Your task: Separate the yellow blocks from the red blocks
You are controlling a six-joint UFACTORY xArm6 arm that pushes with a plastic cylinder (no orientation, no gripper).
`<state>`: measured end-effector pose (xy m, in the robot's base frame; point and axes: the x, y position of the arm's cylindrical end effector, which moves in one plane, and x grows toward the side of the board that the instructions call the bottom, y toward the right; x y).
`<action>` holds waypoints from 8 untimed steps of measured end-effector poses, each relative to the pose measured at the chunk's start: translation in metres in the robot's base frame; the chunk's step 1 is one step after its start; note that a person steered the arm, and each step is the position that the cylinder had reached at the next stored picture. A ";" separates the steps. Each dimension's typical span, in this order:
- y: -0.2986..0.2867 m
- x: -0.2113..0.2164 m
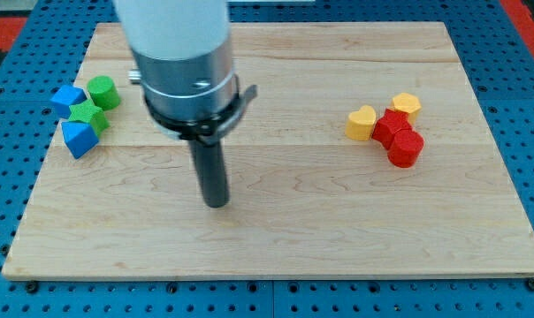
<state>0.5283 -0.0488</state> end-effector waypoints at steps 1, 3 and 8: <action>0.075 0.006; 0.260 -0.045; 0.303 -0.155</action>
<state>0.3732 0.2545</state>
